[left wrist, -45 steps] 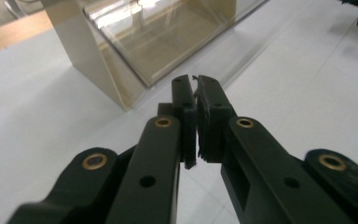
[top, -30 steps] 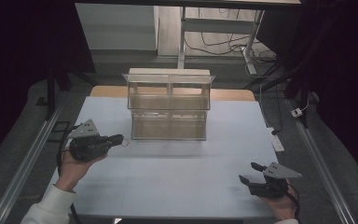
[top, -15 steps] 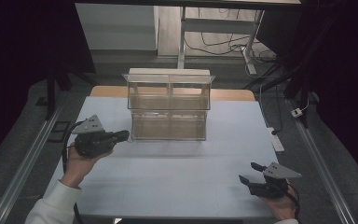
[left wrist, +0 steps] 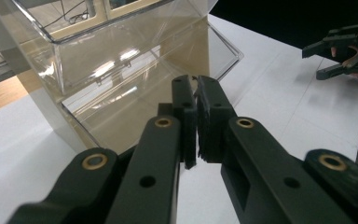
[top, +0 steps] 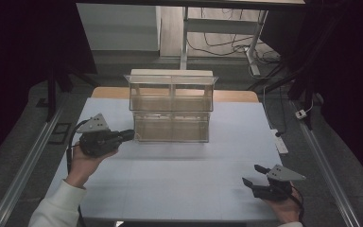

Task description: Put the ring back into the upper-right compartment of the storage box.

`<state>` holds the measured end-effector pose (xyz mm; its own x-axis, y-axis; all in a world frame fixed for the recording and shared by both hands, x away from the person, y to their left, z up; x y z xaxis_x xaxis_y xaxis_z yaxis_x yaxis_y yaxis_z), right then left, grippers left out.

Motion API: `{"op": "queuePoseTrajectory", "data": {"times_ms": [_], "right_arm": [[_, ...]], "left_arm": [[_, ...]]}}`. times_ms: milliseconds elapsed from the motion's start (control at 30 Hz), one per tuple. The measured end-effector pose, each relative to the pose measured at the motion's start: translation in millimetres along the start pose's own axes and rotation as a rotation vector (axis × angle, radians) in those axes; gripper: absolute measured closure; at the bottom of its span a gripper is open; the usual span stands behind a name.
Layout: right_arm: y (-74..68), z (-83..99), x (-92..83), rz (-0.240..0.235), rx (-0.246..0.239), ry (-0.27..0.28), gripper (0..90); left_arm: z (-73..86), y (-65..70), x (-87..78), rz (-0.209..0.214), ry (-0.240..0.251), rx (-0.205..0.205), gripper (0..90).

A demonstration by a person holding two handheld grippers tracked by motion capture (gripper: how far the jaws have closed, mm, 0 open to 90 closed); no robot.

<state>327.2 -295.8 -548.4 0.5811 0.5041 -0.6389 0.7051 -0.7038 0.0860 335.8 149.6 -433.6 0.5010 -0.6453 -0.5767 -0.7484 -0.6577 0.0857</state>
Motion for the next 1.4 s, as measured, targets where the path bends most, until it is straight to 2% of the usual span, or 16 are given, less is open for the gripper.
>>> {"op": "queuePoseTrajectory", "data": {"times_ms": [1400], "right_arm": [[1.0, -1.1, -1.6, 0.006, -0.003, 0.009, 28.8]], "left_arm": [[-43.7, 15.1, 17.0, 0.028, 0.033, 0.044, 85.8]]}}
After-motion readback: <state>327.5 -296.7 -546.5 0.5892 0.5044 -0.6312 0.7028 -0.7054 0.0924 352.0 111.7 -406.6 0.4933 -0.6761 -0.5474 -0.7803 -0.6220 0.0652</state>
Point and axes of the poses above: each handheld gripper's, and its own axes: x roughly forward along the jaws, z roughly out of its underside, y roughly to its right, the point moved 8 cm from there along x, roughly forward along the jaws, and after that the axes turned 8 degrees about -y, right-handed, at the moved point
